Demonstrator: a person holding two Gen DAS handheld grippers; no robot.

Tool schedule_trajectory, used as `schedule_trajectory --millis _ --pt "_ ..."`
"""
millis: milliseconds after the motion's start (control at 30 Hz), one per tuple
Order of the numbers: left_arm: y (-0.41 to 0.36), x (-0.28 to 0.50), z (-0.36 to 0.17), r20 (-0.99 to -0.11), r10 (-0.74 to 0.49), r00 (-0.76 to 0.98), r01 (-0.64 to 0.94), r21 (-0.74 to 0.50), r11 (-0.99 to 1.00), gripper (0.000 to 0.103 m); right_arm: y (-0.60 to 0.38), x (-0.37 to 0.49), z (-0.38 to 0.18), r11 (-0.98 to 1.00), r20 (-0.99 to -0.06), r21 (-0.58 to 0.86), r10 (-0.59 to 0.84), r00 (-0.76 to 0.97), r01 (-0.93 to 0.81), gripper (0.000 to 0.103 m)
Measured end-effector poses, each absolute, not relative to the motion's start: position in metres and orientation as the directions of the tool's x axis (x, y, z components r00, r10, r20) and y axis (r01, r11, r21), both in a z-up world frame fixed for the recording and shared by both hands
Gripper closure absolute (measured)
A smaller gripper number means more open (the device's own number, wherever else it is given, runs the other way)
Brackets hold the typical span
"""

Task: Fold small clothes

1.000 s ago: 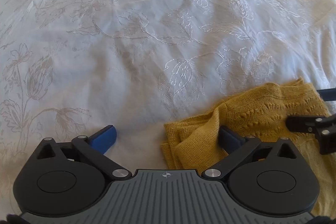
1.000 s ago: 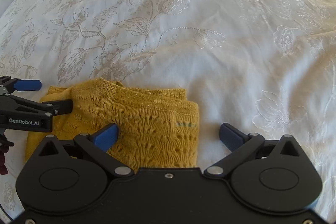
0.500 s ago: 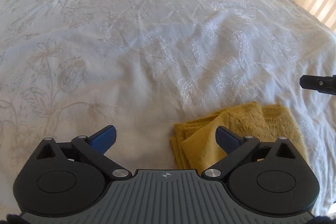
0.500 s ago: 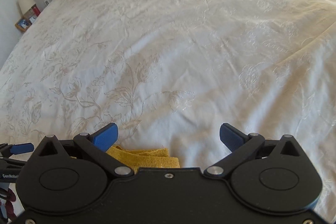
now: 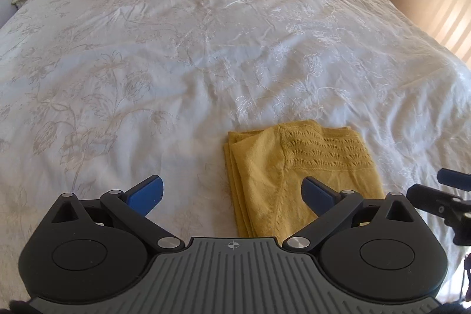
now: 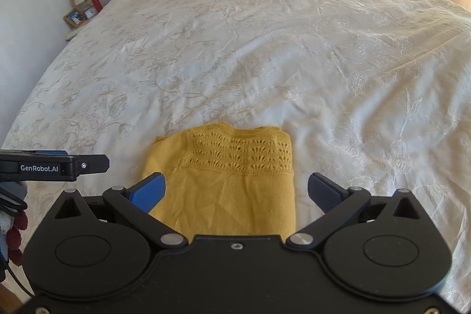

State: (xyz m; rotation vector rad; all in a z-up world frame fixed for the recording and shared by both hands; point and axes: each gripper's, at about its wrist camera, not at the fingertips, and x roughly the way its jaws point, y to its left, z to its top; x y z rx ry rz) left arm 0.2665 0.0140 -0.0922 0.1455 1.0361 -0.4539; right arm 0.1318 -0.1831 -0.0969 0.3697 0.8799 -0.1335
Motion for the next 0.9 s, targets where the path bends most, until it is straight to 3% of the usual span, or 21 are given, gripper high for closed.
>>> schedule_trajectory --millis 333,567,733,900 --pt "0.003 0.192 -0.061 -0.845 -0.124 0.519 0.262 0.019 0.965 0.004 -0.182 0.079 -0.068 0.963 -0.751 0.181 0.003 0.660 0.202 0.001" --pt "-0.009 0.149 -0.040 -0.815 -0.104 0.570 0.211 0.023 0.977 0.004 -0.194 0.049 -0.053 0.956 -0.763 0.124 -0.079 0.642 0.264 0.001" --pt "-0.030 0.117 -0.031 -0.773 -0.010 0.635 0.204 0.155 0.967 0.004 -0.200 0.034 -0.046 0.955 -0.763 0.120 -0.086 0.640 0.270 0.001" --pt "-0.037 0.097 -0.028 -0.793 -0.058 0.607 0.231 0.106 0.967 0.004 -0.203 0.021 -0.041 0.953 -0.760 0.178 -0.025 0.650 0.245 0.001"
